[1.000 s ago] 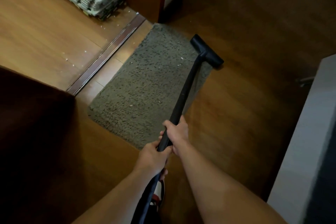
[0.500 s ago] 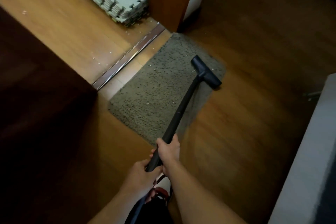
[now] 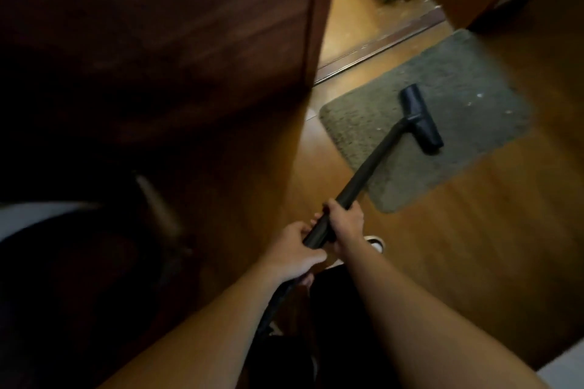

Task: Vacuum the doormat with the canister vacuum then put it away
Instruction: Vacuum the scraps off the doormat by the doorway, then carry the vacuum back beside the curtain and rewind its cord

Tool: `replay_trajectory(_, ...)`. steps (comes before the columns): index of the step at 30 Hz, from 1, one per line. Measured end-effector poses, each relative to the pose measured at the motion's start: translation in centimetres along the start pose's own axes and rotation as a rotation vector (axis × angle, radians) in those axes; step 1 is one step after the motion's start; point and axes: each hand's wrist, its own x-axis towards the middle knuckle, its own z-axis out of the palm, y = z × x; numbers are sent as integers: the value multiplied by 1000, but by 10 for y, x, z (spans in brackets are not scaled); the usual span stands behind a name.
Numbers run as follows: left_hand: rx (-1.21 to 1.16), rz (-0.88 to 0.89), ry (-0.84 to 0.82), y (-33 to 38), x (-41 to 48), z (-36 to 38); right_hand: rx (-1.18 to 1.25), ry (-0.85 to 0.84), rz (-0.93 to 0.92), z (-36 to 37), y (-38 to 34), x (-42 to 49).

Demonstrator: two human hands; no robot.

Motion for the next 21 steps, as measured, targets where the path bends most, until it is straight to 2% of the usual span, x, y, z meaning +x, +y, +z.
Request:
replay_trajectory(4, -57, 2, 4, -47, -18, -35, -63, -81, 18, 25, 20, -14)
replay_trajectory(7, -40, 62, 50, -74, -31, -53, -246, -130, -1, 34, 29, -19)
replay_trajectory(10, -7, 112, 104, -96, -44, -65, -682, -158, -152, 38, 32, -28)
replay_trajectory(13, -37, 124, 145, -120, -55, -74, -1233, -215, -522, 40, 29, -45)
replay_trajectory(15, -54, 140, 156, -135, -64, -80, -1442, -370, -813, 45, 24, -59)
replay_trajectory(17, -55, 155, 168, -147, -71, -87, -1614, -641, -1013, 54, 20, -72)
replay_trajectory(19, -50, 164, 182, -157, -75, -92, -1717, -923, -1050, 68, 23, -83)
replay_trajectory(21, -41, 172, 191, -164, -76, -96, -1790, -1107, -1090, 84, 35, -92)
